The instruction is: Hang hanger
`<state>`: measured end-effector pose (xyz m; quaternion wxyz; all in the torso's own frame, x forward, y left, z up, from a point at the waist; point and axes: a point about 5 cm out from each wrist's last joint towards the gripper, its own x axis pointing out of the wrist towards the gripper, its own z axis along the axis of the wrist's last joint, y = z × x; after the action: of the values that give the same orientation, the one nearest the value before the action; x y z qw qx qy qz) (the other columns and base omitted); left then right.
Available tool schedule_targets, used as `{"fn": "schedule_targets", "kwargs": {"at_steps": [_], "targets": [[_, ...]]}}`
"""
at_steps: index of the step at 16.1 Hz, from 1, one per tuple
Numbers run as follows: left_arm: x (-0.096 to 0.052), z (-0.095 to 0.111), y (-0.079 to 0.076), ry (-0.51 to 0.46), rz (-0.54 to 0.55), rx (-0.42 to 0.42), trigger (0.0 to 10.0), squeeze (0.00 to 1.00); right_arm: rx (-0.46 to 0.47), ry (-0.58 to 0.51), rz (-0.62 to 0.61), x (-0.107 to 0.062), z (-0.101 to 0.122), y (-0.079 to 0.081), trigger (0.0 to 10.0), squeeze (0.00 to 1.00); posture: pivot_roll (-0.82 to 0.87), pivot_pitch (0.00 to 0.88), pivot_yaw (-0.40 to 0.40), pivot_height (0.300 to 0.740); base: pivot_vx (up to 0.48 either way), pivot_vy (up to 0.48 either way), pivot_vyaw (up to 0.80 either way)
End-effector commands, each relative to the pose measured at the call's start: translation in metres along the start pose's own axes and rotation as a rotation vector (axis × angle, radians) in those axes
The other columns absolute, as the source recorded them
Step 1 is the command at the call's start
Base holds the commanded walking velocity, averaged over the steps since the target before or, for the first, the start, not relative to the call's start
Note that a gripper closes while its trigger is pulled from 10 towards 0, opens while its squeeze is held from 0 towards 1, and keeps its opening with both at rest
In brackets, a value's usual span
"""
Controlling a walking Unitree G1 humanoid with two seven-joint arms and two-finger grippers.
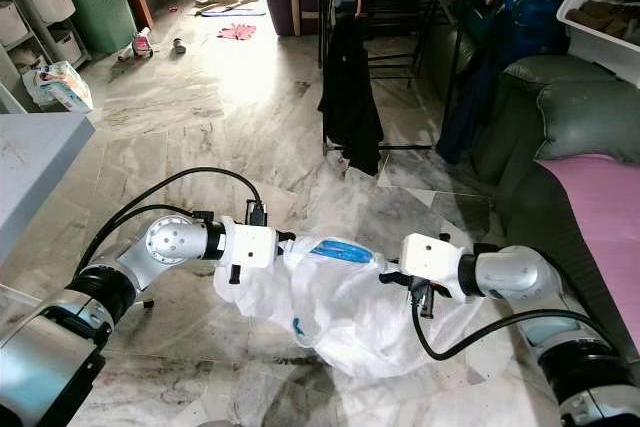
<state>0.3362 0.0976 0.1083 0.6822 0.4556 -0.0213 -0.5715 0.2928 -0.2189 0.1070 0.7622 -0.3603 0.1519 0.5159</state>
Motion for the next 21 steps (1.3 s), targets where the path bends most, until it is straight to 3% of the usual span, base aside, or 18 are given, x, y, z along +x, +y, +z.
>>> {"fn": "schedule_targets", "kwargs": {"at_steps": [1,5,6,7,8,11,15,17,21], "targets": [[0.0,0.011,0.016,-0.036,0.056,0.056,0.0,0.0,-0.014,-0.027,0.002,0.003,0.005,0.0,0.0,0.0,-0.02,0.022,0.044,0.74,0.0,0.0,0.0],[-0.001,0.007,0.018,-0.013,0.089,0.041,0.0,0.0,-0.043,0.03,-0.055,0.002,0.0,-0.001,0.0,0.0,-0.02,0.022,0.042,0.74,0.0,0.0,0.0],[-0.001,0.006,0.016,-0.012,0.092,0.006,4.3,0.0,-0.029,0.03,-0.068,0.003,-0.001,0.0,0.0,0.0,-0.02,0.022,0.042,0.74,0.0,0.0,0.0],[-0.001,0.005,0.016,-0.037,0.118,-0.046,10.0,0.86,-0.024,0.025,-0.061,0.006,-0.001,0.003,0.0,0.0,-0.02,0.025,0.042,0.74,0.0,0.0,0.0],[-0.001,0.005,0.012,-0.058,0.091,-0.066,10.0,1.0,-0.022,0.021,-0.046,0.008,-0.001,0.008,0.0,0.0,-0.02,0.029,0.038,0.74,0.0,0.0,0.0],[-0.004,0.005,0.01,-0.067,0.098,-0.01,10.0,1.0,-0.021,0.027,-0.041,0.009,-0.002,0.01,0.0,0.0,-0.01,0.029,0.036,0.74,0.0,0.0,0.0],[-0.011,0.005,0.016,-0.082,0.161,-0.019,10.0,1.0,0.001,0.049,-0.095,0.01,-0.006,0.008,0.0,0.0,-0.01,0.027,0.032,0.74,0.0,0.0,0.0],[-0.026,0.001,0.025,-0.156,0.346,-0.15,10.0,1.0,0.073,0.051,-0.171,0.02,-0.009,0.019,0.0,0.0,-0.01,0.035,0.025,0.74,0.0,0.0,0.0],[-0.034,-0.005,0.02,-0.147,0.377,-0.156,10.0,1.0,0.116,0.078,-0.241,0.026,-0.012,0.016,0.0,0.0,0.0,0.034,0.023,0.74,0.0,0.0,0.0]]}}
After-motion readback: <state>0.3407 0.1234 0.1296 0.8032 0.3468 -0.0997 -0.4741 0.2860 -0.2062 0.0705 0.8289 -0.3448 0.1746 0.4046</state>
